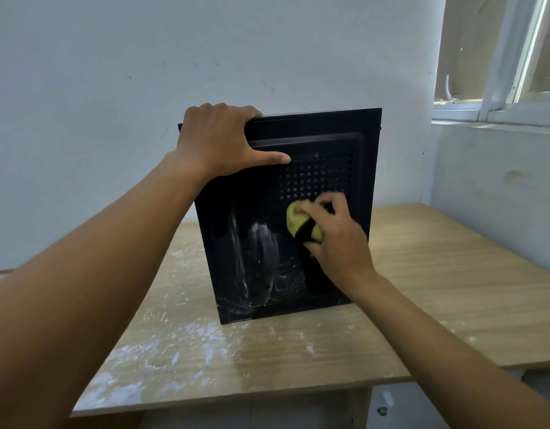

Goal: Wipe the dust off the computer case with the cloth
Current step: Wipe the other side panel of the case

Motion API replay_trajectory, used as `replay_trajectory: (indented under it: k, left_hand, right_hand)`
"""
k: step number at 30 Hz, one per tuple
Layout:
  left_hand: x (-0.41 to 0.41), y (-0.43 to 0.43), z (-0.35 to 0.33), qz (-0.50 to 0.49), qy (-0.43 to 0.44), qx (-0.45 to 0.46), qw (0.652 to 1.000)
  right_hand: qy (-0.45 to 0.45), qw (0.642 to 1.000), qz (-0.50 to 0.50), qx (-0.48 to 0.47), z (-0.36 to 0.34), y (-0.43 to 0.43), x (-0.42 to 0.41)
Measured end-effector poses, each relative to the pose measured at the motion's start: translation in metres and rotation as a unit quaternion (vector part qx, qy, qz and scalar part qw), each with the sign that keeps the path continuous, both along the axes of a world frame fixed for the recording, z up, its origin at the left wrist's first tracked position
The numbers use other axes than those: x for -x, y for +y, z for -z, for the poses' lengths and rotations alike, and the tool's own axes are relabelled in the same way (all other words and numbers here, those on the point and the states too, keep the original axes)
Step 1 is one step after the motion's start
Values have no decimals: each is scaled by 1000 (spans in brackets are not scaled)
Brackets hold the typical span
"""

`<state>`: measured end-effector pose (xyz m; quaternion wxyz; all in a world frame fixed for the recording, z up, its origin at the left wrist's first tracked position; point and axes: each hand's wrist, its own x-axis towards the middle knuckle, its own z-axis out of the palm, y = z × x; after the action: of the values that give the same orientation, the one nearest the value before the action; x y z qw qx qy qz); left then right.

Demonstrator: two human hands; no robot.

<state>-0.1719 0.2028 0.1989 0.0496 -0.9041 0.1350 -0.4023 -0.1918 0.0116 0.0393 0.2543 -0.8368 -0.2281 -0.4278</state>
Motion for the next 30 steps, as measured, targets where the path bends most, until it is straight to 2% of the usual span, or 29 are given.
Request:
replay_trajectory:
  k: [3, 7, 21, 24, 30]
  left_hand:
    - [2, -1, 1, 4, -4, 6, 1000]
    - [3, -1, 2, 10, -7, 13, 1000]
    - [1, 0, 2, 12, -4, 14, 1000]
    - [1, 0, 3, 13, -6, 18, 1000]
    - [2, -2, 2, 10, 2, 26, 1000]
  right_hand:
    - [-26, 999, 10, -47, -34, 7, -4]
    - [-40, 998, 12, -51, -37, 11, -6]
    - [8, 999, 4, 41, 69, 6, 0]
    - [35, 996, 1, 76, 89, 3, 1]
    - [76, 974, -2, 212, 117, -8, 4]
